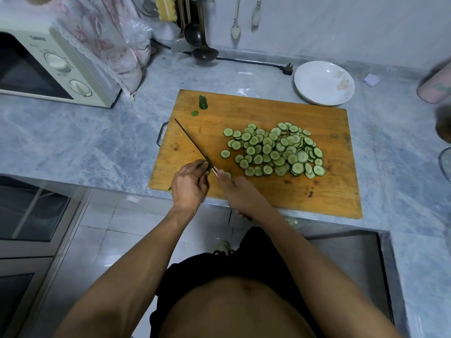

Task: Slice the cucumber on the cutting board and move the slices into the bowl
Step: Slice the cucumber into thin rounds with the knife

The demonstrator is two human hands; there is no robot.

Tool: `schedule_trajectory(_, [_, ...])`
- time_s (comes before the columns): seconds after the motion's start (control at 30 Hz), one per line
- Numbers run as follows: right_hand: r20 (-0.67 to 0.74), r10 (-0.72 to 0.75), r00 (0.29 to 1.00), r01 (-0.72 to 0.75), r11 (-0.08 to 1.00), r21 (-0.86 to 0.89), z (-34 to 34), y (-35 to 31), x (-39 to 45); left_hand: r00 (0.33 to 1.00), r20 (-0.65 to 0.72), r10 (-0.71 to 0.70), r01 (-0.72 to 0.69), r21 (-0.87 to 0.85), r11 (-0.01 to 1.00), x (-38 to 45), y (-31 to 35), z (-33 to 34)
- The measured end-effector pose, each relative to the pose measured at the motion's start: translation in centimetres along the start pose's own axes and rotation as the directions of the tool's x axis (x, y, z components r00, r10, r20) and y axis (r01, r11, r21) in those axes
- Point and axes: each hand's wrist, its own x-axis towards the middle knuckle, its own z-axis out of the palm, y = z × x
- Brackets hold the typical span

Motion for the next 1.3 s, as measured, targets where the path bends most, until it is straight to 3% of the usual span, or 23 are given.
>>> schedule_trajectory(0.43, [0.021, 0.077, 0.997, -0.08, 0.981, 0.178, -2.4, -0.6, -1.6, 0.998, 0.042, -0.042, 0.044, -0.032, 0.999, 0.7, -0.1, -0.8])
schedule_trajectory(0.83, [0.008, 0.07, 0.997, -0.071, 0.993, 0.094, -1.7, -1.5, -3.7, 0.997, 0.049, -0.062, 0.066, -0.072, 0.995, 0.5, -0.2, -0.5])
schedule_trajectory(1.3, [-0.007, 0.04, 0.999, -0.039, 0.998, 0.051, -1.4, -1.0, -3.7, 1.0, 0.027, 0.012, -0.01, -0.07, 0.997, 0.3, -0.3, -0.5])
